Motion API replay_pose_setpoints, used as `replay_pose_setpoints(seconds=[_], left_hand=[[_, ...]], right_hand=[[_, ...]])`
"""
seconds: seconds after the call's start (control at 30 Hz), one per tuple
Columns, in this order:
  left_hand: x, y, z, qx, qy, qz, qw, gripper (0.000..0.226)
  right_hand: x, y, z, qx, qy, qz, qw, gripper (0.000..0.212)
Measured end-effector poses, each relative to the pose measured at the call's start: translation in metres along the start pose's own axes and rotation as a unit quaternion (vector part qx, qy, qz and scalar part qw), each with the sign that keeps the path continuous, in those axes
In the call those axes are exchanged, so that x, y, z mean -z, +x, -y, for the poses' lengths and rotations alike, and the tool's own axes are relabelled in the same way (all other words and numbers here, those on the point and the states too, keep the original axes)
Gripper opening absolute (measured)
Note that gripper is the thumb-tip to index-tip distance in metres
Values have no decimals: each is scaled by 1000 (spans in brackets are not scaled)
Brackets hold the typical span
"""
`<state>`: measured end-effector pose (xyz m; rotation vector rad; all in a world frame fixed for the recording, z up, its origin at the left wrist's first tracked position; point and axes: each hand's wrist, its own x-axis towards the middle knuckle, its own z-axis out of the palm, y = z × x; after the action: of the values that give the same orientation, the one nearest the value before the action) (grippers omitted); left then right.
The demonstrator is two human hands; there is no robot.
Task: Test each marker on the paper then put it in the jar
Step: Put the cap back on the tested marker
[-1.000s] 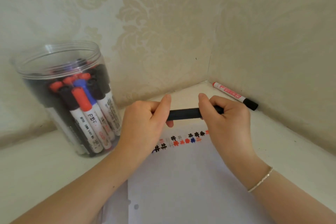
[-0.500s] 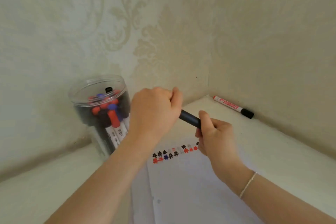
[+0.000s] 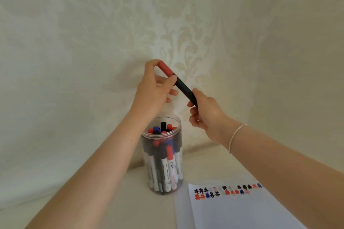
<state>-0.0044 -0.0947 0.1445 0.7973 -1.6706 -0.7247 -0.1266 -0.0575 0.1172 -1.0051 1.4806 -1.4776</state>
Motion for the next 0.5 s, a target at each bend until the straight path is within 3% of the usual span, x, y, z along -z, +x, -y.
replay_pose_setpoints(seconds=[0.13,0.23,0.37,0.43,0.5], left_hand=[[30,3,15,-26,2,-44,999,39],[51,3,20,-77,109,-72,988,40],[63,0,24,-166,279,-22,946,48],[63,-1,27,-174,294,20,940,49],[61,-1,32,-179,278,37,943,49]], right_hand=[[-21,8,11,61,-159,67,983,44],[-26,13,22,147,-281,99,943,21],[-37,17,22,158,-481,179,844,26],[-45,18,18,134,-568,207,785,29],[-48,22,13,142,-591,211,766,26]])
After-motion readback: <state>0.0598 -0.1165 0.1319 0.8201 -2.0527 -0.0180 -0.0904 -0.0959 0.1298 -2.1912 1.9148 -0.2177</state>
